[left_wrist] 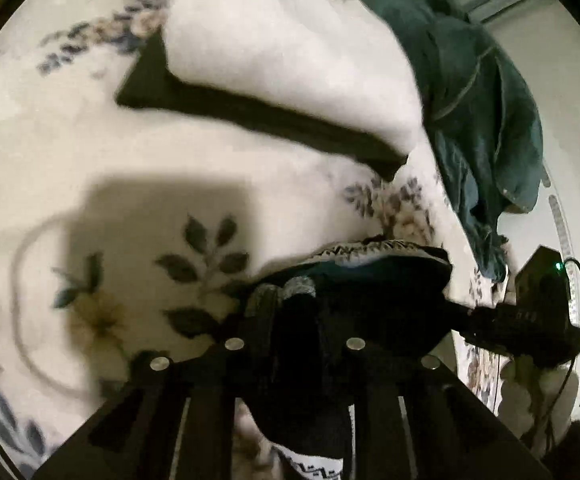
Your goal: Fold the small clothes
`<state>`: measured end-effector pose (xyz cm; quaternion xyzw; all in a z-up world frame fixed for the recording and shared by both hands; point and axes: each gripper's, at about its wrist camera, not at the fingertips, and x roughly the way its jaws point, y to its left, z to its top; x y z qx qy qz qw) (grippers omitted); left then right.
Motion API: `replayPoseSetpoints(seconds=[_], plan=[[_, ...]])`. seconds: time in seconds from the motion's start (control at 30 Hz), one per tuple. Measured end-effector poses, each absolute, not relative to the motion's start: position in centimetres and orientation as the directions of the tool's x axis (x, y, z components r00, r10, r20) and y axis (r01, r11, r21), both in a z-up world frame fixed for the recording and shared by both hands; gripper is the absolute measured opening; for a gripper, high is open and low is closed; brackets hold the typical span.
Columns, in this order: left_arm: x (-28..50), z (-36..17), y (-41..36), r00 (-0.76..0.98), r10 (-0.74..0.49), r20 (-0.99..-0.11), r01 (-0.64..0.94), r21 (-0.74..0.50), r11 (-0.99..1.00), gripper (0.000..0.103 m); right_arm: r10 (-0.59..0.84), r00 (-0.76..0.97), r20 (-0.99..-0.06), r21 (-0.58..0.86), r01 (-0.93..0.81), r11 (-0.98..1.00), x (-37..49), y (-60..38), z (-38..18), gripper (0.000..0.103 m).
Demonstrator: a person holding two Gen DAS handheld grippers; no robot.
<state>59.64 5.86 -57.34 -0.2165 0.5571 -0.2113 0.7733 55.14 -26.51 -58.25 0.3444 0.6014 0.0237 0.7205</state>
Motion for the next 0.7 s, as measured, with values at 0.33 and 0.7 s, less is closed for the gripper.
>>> replayPoseSetpoints(seconds=[0.33, 0.7], plan=[[62.0, -58.1, 8.1, 0.272, -0.592, -0.759, -0.029, -0.621, 0.783, 0.008, 0.375, 0.191, -0.907, 0.419, 0.327, 0.847, 58.8, -26.0, -59.5, 0.011], [48.5, -59.0, 4.9, 0.187, -0.648, -0.738, -0.07, -0.668, 0.741, 0.035, 0.536, 0.082, -0.841, 0.516, 0.424, 0.745, 40.0, -30.4, -59.8, 0.042]])
